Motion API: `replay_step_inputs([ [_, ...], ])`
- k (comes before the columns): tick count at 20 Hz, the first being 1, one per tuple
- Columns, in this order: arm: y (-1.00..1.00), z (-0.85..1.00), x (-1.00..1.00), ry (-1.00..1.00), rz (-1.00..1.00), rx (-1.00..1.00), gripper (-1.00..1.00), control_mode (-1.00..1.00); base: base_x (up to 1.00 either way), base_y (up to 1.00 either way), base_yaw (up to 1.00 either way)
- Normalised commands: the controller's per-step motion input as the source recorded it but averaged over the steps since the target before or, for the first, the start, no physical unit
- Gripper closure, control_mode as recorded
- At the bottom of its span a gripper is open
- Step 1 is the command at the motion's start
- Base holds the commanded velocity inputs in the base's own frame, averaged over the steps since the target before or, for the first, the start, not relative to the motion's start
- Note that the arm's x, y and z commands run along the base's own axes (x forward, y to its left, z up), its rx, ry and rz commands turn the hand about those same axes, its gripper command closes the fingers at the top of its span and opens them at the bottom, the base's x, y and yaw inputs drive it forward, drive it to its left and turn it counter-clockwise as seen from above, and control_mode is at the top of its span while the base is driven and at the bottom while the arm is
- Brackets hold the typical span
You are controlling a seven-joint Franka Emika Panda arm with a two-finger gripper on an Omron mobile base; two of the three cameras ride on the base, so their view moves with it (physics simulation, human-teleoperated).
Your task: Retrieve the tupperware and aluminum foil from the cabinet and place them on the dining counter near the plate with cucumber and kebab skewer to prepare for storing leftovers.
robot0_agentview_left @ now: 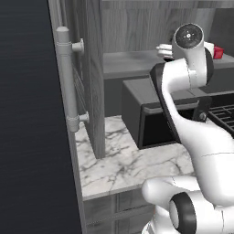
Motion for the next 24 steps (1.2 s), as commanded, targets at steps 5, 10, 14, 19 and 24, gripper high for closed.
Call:
replay_step_inputs([
  [5, 0.08, -0.22, 0.56, 0.10, -0.07, 0.02, -1.00, -1.00, 0.00, 0.00, 0.00],
  [10, 0.01, -0.28, 0.58, 0.00, -0.11, 0.04, -1.00, -1.00, 0.00, 0.00, 0.00],
  [14, 0.00, -0.19, 0.61, 0.00, -0.14, 0.05, -1.00, -1.00, 0.00, 0.00, 0.00],
  [19, 0.00, -0.14, 0.57, 0.00, -0.17, 0.01, -1.00, -1.00, 0.00, 0.00, 0.00],
  [24, 0.00, -0.02, 0.60, 0.00, -0.13, 0.00, -1.00, -1.00, 0.00, 0.00, 0.00],
])
